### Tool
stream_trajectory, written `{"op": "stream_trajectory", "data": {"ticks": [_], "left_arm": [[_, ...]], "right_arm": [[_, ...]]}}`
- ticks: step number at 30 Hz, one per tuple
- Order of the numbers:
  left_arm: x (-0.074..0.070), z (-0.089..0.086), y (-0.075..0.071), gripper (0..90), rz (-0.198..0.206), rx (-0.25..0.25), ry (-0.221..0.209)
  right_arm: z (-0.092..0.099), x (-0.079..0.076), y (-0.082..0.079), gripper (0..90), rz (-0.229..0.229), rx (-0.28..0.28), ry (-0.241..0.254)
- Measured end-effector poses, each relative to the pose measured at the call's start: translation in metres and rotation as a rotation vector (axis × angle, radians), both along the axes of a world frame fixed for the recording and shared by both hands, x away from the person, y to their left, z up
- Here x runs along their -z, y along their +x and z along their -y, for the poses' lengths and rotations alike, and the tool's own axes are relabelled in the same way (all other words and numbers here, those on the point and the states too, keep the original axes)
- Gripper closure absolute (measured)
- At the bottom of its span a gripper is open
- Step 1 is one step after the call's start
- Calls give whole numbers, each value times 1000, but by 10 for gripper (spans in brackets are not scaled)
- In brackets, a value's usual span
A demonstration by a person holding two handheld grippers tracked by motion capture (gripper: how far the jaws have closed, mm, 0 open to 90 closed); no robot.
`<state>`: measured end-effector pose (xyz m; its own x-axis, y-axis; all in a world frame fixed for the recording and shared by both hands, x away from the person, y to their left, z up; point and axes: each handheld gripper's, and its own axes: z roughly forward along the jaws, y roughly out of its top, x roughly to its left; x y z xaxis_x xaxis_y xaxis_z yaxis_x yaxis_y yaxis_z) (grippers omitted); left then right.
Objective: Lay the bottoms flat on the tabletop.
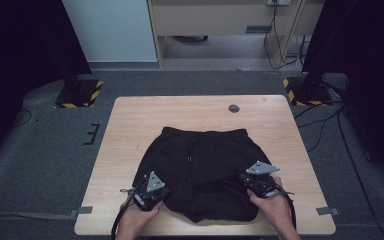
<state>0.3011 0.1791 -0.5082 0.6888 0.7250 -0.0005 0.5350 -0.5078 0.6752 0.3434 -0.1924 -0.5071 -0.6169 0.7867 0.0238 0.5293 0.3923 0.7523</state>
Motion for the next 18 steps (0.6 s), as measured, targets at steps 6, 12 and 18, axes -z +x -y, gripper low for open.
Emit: {"op": "stream_trajectory", "data": {"ticks": [6,12,18], "left_arm": [[-3,-11,-14,772,74,-16,7],[-17,-19,-4,450,189,-106,-66],[-16,-6,31,309,174,-113,-76]], "right_arm": [[12,4,-5,853,7,26,45],[17,-8,-12,561,67,33,86],[3,-27,-18,320,85,-44,104]]}}
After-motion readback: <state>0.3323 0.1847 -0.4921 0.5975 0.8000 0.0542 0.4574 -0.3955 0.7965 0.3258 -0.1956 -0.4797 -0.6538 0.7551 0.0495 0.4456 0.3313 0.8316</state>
